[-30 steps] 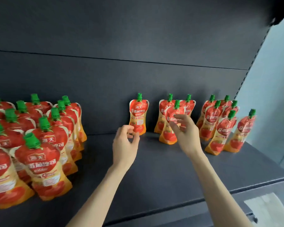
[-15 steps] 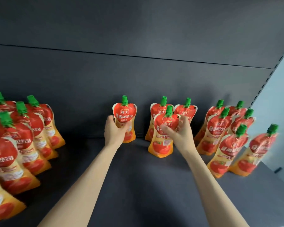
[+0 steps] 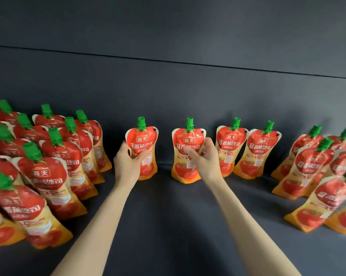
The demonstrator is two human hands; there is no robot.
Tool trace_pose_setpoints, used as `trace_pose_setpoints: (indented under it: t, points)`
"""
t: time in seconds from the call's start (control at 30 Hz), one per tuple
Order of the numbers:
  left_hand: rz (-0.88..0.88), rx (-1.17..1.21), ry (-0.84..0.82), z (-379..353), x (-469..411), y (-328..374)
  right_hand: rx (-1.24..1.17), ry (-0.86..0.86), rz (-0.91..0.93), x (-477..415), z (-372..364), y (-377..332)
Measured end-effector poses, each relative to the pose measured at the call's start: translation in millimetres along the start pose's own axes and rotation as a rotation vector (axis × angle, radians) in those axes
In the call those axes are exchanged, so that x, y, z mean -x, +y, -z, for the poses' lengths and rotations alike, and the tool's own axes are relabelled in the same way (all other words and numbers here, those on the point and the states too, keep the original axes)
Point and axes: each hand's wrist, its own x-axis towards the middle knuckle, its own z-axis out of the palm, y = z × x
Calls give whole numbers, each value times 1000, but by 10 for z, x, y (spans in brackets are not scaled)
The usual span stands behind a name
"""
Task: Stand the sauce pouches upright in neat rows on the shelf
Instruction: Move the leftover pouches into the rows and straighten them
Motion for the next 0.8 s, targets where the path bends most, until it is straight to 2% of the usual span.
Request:
trace_pose_setpoints:
  t: [0.3, 0.47, 0.63, 0.8]
  points:
    - [29, 105, -62, 162, 18, -210, -19, 65, -38, 118, -537, 118]
    - [53, 32, 21, 123, 148, -469, 58, 55, -102, 300, -599, 276]
    - [19, 85, 34, 147, 125, -481, 133, 116, -129, 352, -608, 389]
    - [9, 42, 38, 127, 123, -486, 165, 91, -136, 325, -617, 379]
